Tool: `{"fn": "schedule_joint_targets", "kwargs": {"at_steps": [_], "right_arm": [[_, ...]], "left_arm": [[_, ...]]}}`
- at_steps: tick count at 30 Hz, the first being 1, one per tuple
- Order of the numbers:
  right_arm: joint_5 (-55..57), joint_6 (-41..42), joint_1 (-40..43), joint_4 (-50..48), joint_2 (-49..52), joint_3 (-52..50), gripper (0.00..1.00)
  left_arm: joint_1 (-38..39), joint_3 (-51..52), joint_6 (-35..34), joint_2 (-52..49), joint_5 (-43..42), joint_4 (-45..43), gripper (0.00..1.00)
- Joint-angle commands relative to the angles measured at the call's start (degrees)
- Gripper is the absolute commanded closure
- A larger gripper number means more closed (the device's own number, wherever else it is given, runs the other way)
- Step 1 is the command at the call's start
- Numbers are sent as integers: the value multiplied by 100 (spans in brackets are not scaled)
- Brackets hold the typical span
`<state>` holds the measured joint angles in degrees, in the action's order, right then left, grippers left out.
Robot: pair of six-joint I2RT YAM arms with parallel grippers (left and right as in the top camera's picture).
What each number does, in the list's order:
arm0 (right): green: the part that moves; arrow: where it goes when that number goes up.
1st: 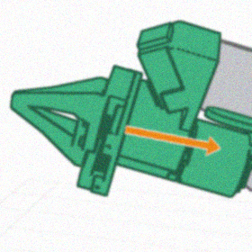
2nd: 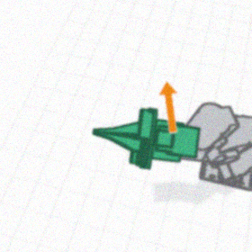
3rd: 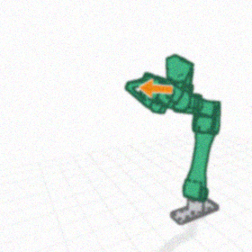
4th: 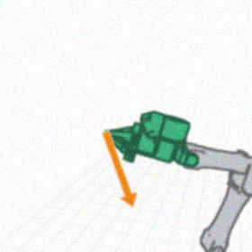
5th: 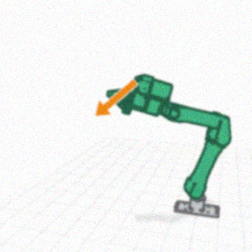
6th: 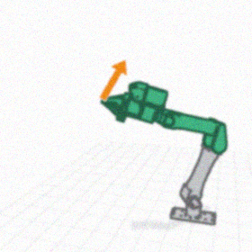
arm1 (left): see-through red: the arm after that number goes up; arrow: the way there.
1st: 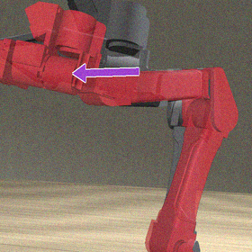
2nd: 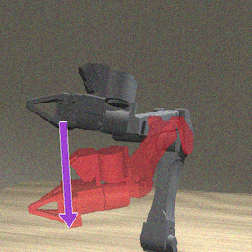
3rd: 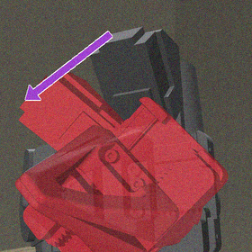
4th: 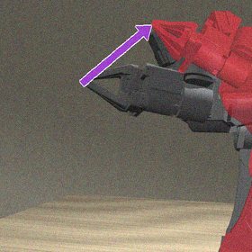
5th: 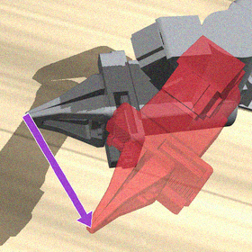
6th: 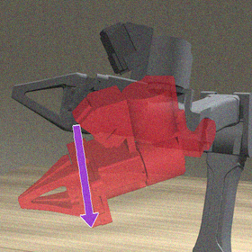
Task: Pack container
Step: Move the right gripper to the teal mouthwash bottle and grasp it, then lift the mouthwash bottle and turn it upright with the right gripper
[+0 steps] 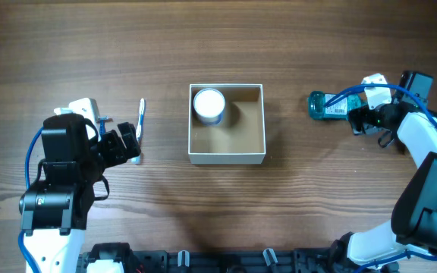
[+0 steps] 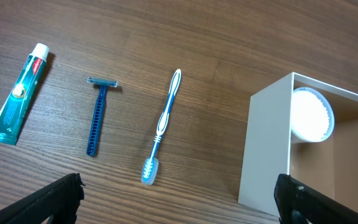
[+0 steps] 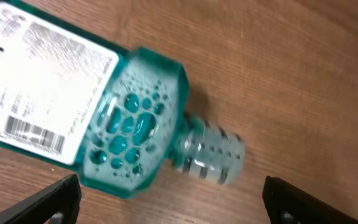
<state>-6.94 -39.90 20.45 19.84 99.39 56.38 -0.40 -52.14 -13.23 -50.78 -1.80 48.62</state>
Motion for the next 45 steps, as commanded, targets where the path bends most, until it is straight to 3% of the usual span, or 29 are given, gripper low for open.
{"fn": "schedule_joint_targets", "kwargs": {"at_steps": [1, 4, 8, 10, 12, 15, 18, 22, 25, 30, 33, 41, 45], "right_arm": [[-352, -111, -2, -199, 48, 63, 6], [-369, 898, -2, -291, 48, 63, 6], [-391, 3532, -2, -15, -2, 68, 10], [-621, 4610, -2, 481, -175, 94, 22], [-422, 5993, -2, 909, -444, 98, 17], [81, 7473, -2, 1412, -616, 98, 0], [-1178, 7486, -2, 979, -619, 98, 0], [-1517, 7901, -2, 835, -625, 116, 0], [-1421, 8703, -4, 1519, -629, 608, 0], [-118, 9265, 9, 3932, -616, 2739, 0], [-201, 9527, 13, 3982, -529, 2964, 0], [-155, 9385, 13, 3792, 1263, 2959, 0], [122, 9414, 13, 3580, 1626, 2944, 0]], "left_arm": [[31, -107, -72, -2, -9, -17, 0], [31, -107, -72, -2, -7, -15, 0], [31, -107, -72, -2, -7, -17, 0], [31, -107, -72, -2, -9, -15, 0], [31, -107, -74, -2, -9, -15, 0], [31, -107, -74, -2, -9, -15, 0], [31, -107, -74, -2, -9, -15, 0], [31, -107, -74, -2, -9, -15, 0], [31, -107, -74, -2, -9, -15, 0], [31, -107, -74, -2, -7, -20, 0], [31, -107, -74, -2, -9, -20, 0], [31, -107, -74, -2, -9, -17, 0], [31, -107, -74, -2, -9, -15, 0]]}}
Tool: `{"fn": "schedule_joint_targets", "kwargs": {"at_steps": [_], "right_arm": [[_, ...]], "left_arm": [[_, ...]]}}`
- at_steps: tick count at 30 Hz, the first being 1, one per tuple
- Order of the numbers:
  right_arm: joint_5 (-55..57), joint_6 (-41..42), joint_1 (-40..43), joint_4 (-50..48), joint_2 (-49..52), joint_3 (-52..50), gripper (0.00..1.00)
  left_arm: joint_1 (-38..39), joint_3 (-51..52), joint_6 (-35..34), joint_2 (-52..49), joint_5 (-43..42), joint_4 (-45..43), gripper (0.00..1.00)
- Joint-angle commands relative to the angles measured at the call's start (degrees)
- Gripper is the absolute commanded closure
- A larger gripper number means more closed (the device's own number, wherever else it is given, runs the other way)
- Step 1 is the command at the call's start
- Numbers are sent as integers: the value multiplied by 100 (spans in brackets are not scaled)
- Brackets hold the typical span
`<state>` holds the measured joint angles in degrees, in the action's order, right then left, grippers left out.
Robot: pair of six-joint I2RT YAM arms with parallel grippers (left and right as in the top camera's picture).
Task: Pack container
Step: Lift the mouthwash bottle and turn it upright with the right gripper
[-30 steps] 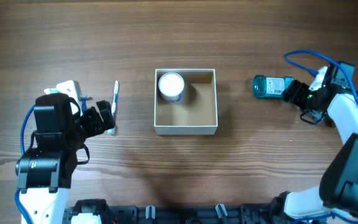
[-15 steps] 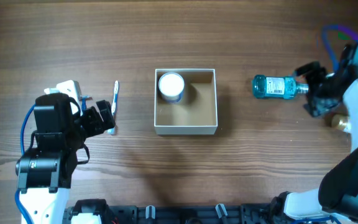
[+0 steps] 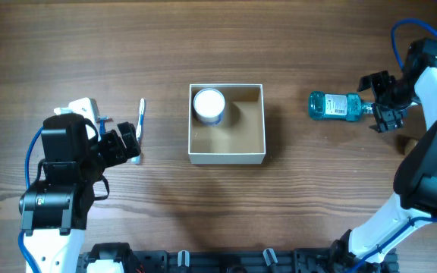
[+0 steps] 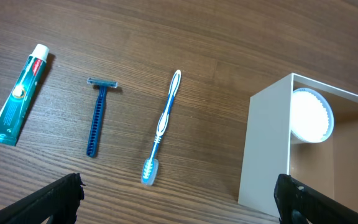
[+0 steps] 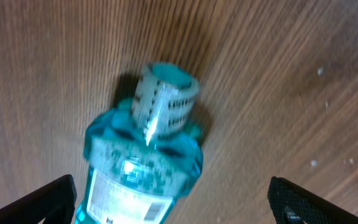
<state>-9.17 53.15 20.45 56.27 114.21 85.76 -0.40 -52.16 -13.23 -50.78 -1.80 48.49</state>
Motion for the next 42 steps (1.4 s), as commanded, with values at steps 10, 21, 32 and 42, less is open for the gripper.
{"fn": "schedule_joint_targets", "kwargs": {"at_steps": [10, 21, 32, 42], "right_arm": [[793, 437, 9, -378, 310, -9, 1], [772, 446, -28, -721, 835, -39, 2], [573, 439, -142, -745, 925, -101, 71], [573, 374, -142, -693, 920, -96, 96]], "left_arm": [[31, -105, -74, -2, -9, -2, 0], [31, -105, -74, -2, -11, -4, 0], [31, -105, -74, -2, -9, -4, 0], [31, -105, -74, -2, -9, -4, 0]]}}
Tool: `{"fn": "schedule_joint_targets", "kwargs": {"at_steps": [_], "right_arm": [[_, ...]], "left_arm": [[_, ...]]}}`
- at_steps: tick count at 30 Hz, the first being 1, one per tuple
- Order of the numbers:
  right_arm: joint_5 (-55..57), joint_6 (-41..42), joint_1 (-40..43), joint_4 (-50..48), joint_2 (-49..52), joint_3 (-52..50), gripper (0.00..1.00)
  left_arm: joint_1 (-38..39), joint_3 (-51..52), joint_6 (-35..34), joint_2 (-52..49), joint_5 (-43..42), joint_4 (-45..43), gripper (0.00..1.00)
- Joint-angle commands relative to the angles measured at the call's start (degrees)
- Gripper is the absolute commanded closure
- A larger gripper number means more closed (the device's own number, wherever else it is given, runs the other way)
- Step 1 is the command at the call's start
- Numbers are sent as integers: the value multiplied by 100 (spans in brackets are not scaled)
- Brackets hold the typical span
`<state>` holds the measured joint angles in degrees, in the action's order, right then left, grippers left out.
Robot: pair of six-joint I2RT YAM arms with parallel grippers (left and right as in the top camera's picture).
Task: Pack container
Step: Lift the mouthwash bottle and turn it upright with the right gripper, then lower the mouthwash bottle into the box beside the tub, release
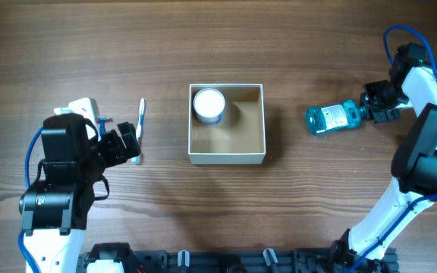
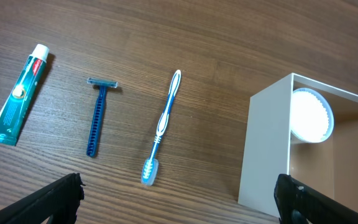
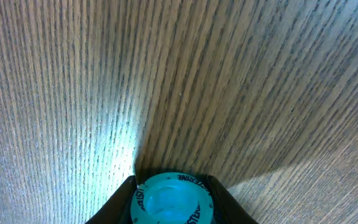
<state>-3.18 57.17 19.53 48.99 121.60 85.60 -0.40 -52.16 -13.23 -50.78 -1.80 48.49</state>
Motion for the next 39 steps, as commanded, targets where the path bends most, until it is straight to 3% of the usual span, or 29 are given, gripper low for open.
{"fn": "schedule_joint_targets", "kwargs": {"at_steps": [1, 7, 10, 16, 20, 32, 39], "right_arm": [[-28, -151, -50, 55, 181, -61, 96], [216, -966, -94, 164, -422, 153, 96], [463, -1886, -387, 166, -1285, 162, 96], [1027, -3866, -1703, -140, -3467, 164, 96], [1394, -4070, -2590, -192, -4280, 164, 96], [1408, -5425, -4686, -223, -4288, 699, 96], [1217, -5993, -5447, -321, -3438, 754, 96]], "left_arm": [[31, -105, -74, -2, -9, -4, 0], [31, -105, -74, -2, -9, -4, 0], [31, -105, -74, -2, -9, -4, 0], [31, -105, -74, -2, -9, -2, 0], [31, -105, -74, -2, -9, -2, 0], [31, -105, -76, -2, -11, 66, 0], [31, -105, -74, -2, -11, 66, 0]]}}
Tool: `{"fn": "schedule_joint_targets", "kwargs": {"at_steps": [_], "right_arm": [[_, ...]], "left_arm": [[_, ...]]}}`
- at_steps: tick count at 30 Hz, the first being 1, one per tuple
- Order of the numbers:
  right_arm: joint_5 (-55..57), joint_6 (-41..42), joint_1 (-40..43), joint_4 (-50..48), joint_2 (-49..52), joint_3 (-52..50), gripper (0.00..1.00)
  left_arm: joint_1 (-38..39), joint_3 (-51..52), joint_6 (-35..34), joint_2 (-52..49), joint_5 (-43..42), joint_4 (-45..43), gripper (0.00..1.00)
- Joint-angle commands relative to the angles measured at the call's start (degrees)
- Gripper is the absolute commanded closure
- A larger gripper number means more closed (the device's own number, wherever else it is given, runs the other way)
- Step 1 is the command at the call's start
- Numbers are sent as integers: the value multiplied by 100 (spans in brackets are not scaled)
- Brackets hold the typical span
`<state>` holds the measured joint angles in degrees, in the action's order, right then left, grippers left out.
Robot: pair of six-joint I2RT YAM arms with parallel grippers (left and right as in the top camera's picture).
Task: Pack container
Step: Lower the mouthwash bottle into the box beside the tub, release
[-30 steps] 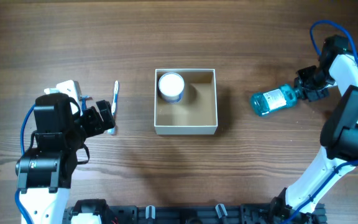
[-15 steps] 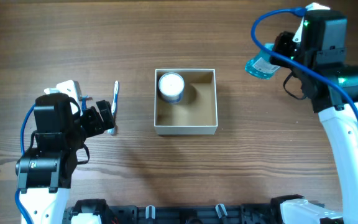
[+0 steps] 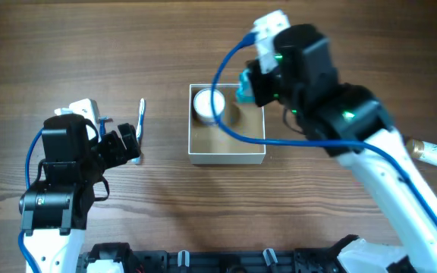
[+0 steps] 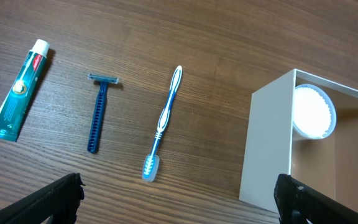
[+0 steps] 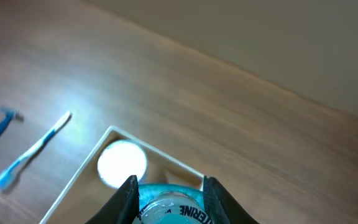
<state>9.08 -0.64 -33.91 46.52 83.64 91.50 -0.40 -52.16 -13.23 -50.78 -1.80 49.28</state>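
The open white box sits mid-table with a white-lidded jar in its back left corner. My right gripper is shut on the cap of the teal mouthwash bottle, holding it over the box's back edge. In the right wrist view the cap sits between the fingers, with the box and jar below. My left gripper is open, low over the table left of the box. Before it lie a toothbrush, a blue razor and a toothpaste tube.
A white printed tube lies at the table's right edge. The right arm stretches across from the lower right to the box. The left arm stands at the left.
The right gripper, then shut on the bottle's cap down on the table at the right, now holds the bottle up over the box. The left arm has stayed put.
The right gripper was first open over the bottle lying at the right. Then it stood open at the cap end. Then it was shut on the cap, the bottle slightly turned. Now the bottle is over the box. The left gripper stayed open throughout.
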Motion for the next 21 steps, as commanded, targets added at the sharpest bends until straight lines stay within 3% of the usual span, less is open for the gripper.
{"fn": "schedule_joint_targets", "kwargs": {"at_steps": [1, 8, 14, 21], "right_arm": [[-15, -157, -111, -66, 538, 164, 96], [-4, 72, -87, -195, 1515, 164, 96], [-310, 1375, 321, -409, 1930, 160, 96], [-350, 1423, 463, -363, 2124, 157, 96]], "left_arm": [[31, -105, -74, -2, -11, -13, 0], [31, -105, -74, -2, -11, -11, 0], [31, -105, -74, -2, -9, 55, 0], [31, -105, -74, -2, -11, 74, 0]]}}
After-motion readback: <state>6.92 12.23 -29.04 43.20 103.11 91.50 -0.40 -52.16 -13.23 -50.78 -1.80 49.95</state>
